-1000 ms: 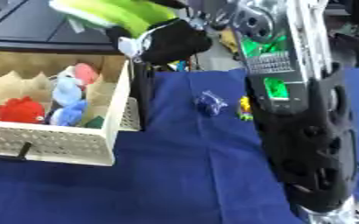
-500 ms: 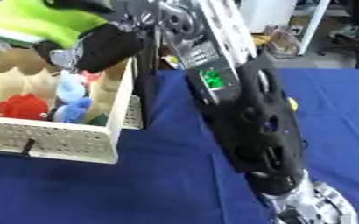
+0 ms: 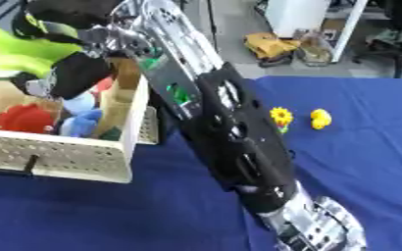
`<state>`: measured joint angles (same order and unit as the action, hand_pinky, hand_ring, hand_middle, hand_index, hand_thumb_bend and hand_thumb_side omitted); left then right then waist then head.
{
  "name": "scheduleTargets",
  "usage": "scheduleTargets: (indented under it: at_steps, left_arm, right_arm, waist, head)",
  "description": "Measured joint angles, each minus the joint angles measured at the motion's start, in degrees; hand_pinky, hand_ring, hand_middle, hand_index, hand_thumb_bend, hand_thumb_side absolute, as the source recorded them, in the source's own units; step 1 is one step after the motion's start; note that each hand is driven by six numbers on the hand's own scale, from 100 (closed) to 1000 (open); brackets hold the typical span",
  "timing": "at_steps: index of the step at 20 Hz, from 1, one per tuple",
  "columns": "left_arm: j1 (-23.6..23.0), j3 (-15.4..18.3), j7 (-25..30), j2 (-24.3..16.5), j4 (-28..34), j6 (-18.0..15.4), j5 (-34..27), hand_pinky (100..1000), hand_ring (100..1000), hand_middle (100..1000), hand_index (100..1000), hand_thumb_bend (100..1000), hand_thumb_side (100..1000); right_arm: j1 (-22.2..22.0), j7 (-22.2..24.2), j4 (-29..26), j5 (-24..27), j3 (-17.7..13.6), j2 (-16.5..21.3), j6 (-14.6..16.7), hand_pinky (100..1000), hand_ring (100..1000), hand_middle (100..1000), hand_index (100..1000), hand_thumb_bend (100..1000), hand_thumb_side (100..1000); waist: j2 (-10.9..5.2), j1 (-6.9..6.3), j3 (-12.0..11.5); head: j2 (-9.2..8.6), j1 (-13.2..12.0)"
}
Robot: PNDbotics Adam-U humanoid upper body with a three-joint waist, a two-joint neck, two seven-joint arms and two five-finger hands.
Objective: Pick up objects from table and place into drawer.
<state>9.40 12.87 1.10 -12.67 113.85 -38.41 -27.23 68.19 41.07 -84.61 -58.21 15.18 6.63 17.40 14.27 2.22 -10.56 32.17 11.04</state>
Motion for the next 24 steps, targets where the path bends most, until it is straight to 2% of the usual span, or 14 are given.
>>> scheduleTargets:
  at_steps: [2,12,14,16,17,18,21,24]
  left_arm:
    - [0.07,0.0,0.04,0.0,0.0,0.01,-0.05,641,690,777,866,242,1000]
    - [0.1,0.0,0.31,0.0,0.0,0.13,-0.2,642,692,777,867,243,1000]
    - [0.1,0.0,0.33,0.0,0.0,0.13,-0.21,642,693,777,867,243,1000]
    - [0.1,-0.01,0.35,0.0,0.0,0.13,-0.21,642,694,777,867,244,1000]
    - [0.09,-0.01,0.36,0.0,0.0,0.12,-0.21,642,694,777,867,244,1000]
    - [0.09,-0.01,0.37,0.0,0.0,0.12,-0.21,642,694,777,867,244,1000]
    - [0.06,-0.01,0.39,0.0,0.0,0.11,-0.23,643,695,776,867,245,1000]
    - [0.04,-0.02,0.42,0.0,0.0,0.1,-0.31,642,695,776,867,244,1000]
  right_arm:
    - [0.02,-0.36,0.99,-0.59,0.0,-0.23,0.44,732,868,581,917,343,734]
    - [0.02,-0.64,1.97,-0.73,-0.06,-0.32,1.01,741,886,627,976,407,730]
    - [0.02,-0.6,1.97,-0.72,-0.08,-0.32,0.84,744,893,647,996,449,748]
    - [0.02,-0.56,1.97,-0.76,-0.25,-0.32,0.37,757,911,687,1000,511,784]
    - [0.02,-0.52,1.97,-0.93,-0.38,-0.32,0.02,765,924,715,1000,619,847]
    - [0.02,-0.41,1.97,-1.28,-0.41,-0.32,-0.42,773,937,735,1000,669,864]
    - [0.02,-0.11,2.01,-2.97,-0.96,-0.32,-2.24,790,961,759,1000,703,874]
    - [0.12,-0.14,2.01,-5.02,-1.45,-0.35,-4.51,800,969,766,1000,693,862]
  waist:
    - [0.04,0.0,0.0]
    - [0.05,-0.05,0.0]
    - [0.05,-0.09,0.0]
    - [0.05,-0.22,0.0]
    - [0.05,-0.31,0.0]
    - [0.05,-0.37,-0.01]
    - [0.04,-0.39,-0.02]
    - [0.04,-0.4,-0.02]
  head:
    - [0.0,0.04]
    - [0.0,0.04]
    - [0.0,0.04]
    - [0.0,0.04]
    - [0.0,0.04]
    - [0.0,0.04]
    - [0.0,0.05]
    - [0.0,0.12]
